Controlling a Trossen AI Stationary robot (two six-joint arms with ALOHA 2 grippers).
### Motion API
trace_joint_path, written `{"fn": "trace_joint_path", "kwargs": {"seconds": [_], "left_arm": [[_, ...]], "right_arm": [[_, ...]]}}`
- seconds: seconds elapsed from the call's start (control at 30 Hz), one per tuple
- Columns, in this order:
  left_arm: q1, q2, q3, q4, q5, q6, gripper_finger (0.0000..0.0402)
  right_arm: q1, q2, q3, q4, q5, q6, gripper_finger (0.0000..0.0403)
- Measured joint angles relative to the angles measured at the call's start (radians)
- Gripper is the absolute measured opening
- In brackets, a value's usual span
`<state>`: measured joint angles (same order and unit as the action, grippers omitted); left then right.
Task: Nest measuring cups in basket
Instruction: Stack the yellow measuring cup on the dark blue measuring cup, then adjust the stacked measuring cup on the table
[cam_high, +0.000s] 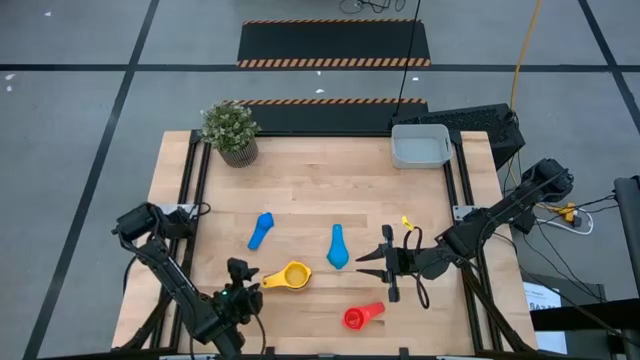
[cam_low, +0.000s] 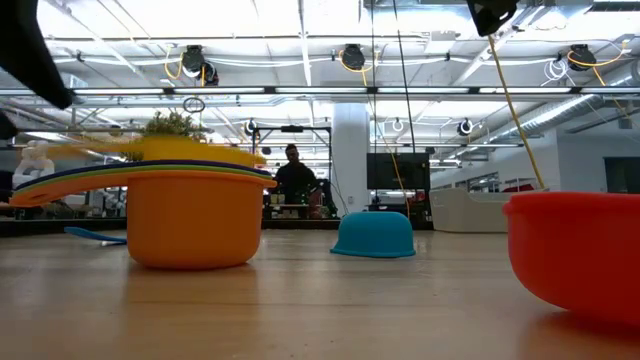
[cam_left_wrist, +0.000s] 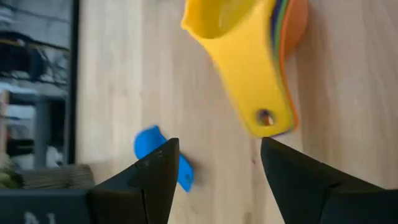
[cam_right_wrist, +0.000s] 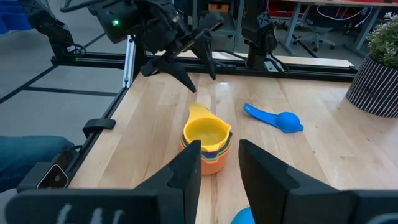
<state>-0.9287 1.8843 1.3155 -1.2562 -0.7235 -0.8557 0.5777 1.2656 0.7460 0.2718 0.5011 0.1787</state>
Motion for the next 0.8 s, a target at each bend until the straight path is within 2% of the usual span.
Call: {"fn": "trace_joint_path", "kwargs": {"seconds": [0.17,0.37,0.63,0.8], "left_arm": [[-0.002,-0.003,0.0,-0.021,0.045,-0.058,0.023],[-0.002,-0.005,0.0,-0.05,0.046,-0.176,0.023],[-0.001,-0.006,0.0,0.056,-0.052,-0.471,0.023],[0.003,-0.006,0.0,0.16,-0.041,-0.442,0.023]], "right_arm": [[0.0,0.0,0.0,0.0,0.0,0.012,0.01],[0.0,0.0,0.0,0.0,0.0,0.014,0.01],[0.0,0.0,0.0,-0.024,-0.001,0.015,0.01],[-0.004,0.0,0.0,-0.035,-0.001,0.01,0.01]]}}
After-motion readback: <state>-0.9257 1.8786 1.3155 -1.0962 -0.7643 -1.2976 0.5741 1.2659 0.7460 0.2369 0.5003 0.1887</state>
